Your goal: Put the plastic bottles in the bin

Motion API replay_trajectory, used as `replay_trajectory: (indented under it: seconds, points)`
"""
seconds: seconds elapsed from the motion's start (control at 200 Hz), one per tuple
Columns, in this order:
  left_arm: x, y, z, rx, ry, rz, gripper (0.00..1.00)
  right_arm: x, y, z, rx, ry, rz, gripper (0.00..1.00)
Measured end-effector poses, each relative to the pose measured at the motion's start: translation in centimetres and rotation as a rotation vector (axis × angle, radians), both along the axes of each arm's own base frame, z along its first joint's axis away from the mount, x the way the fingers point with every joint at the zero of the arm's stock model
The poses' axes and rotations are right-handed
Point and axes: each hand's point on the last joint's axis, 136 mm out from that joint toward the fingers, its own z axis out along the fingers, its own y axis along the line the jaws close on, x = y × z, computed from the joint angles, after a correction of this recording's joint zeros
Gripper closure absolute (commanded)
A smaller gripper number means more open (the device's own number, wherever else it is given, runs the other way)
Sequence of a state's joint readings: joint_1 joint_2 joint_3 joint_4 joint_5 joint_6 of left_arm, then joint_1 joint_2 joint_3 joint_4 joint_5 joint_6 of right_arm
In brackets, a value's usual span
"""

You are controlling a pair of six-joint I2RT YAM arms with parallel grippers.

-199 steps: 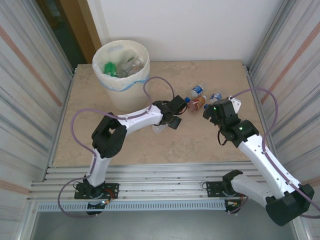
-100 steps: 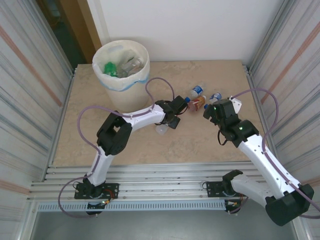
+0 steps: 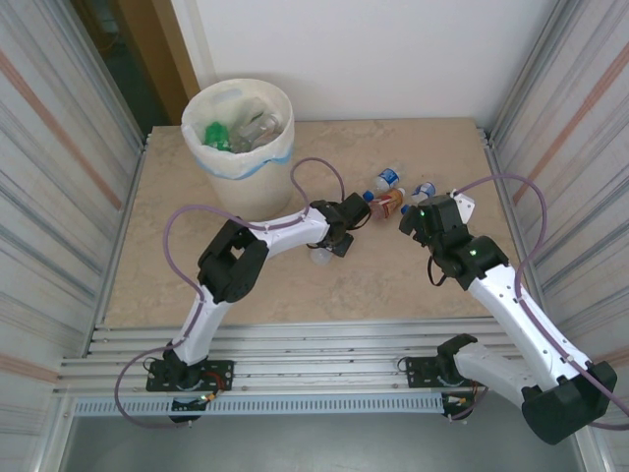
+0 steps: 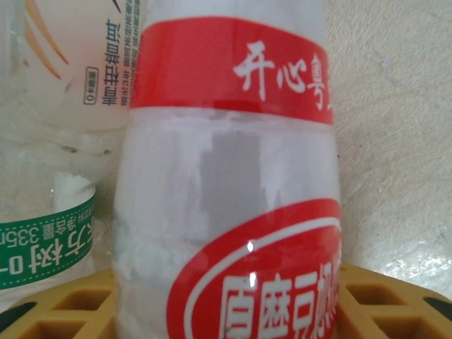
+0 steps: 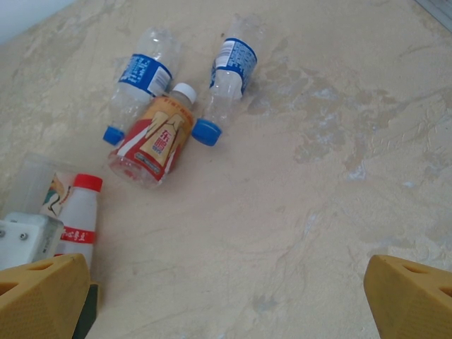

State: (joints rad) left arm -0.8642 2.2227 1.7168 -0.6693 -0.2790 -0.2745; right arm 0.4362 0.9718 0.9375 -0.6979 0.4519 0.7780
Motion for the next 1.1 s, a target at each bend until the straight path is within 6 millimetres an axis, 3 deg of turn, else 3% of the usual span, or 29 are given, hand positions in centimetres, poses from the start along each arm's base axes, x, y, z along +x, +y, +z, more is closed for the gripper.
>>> replay_trajectory:
  seconds: [0.13, 0.346, 0.501, 0.636, 0.862, 0.997, 1.102]
  points:
    - [-0.1, -0.3, 0.2, -0.006, -0.005, 0.005, 0.63, 0.0, 0.0, 0.0, -0.001, 0.001, 0.0, 0.02]
    - [-0.8, -0.9, 0.6, -0.008, -0.015, -0.006, 0.64, -0.1, -0.1, -0.3, -0.004, 0.008, -0.001, 0.02]
    - [-2.1, -0.8, 2.8, -0.027, -0.029, -0.021, 0.64, -0.1, -0.1, -0.3, -0.004, 0.008, -0.001, 0.02]
    - [-2.5, -0.8, 8.7, -0.112, -0.11, -0.018, 0.64, -0.1, -0.1, -0.4, -0.004, 0.008, -0.001, 0.02]
    - [-2.7, 1.5, 21.6, -0.292, -0.334, 0.026, 0.65, -0.2, -0.2, -0.5, -0.004, 0.01, -0.004, 0.02]
    - [-2.4, 3.3, 26.8, -0.375, -0.434, 0.047, 0.65, -0.2, -0.2, -0.5, -0.003, 0.009, -0.005, 0.02]
    - [-0.8, 5.3, 30.2, -0.425, -0.508, 0.092, 0.66, -0.2, -0.2, -0.5, -0.002, 0.01, -0.003, 0.02]
